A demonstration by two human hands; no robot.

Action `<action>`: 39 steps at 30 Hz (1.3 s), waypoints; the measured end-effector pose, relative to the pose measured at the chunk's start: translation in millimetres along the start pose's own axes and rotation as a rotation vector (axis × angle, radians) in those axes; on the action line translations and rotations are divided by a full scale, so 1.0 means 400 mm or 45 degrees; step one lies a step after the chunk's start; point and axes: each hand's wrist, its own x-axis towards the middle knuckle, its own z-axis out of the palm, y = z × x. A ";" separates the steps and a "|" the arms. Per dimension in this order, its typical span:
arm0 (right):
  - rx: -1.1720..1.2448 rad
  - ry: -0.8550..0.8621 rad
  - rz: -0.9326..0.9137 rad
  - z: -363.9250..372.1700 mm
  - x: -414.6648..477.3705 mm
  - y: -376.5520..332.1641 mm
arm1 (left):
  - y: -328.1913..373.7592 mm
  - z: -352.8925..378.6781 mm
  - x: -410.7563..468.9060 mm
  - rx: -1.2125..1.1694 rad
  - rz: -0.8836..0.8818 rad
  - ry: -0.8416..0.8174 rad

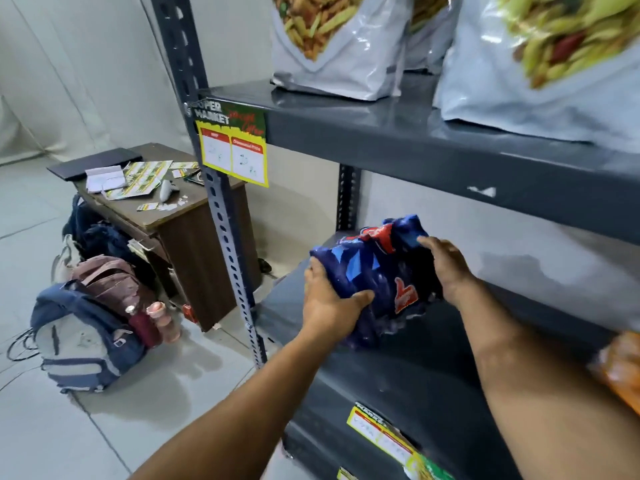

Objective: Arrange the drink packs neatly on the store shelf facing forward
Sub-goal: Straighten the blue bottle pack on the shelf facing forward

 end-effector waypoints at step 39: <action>0.095 0.279 -0.117 -0.005 -0.354 0.151 | 0.071 -0.107 0.089 0.030 0.012 -0.240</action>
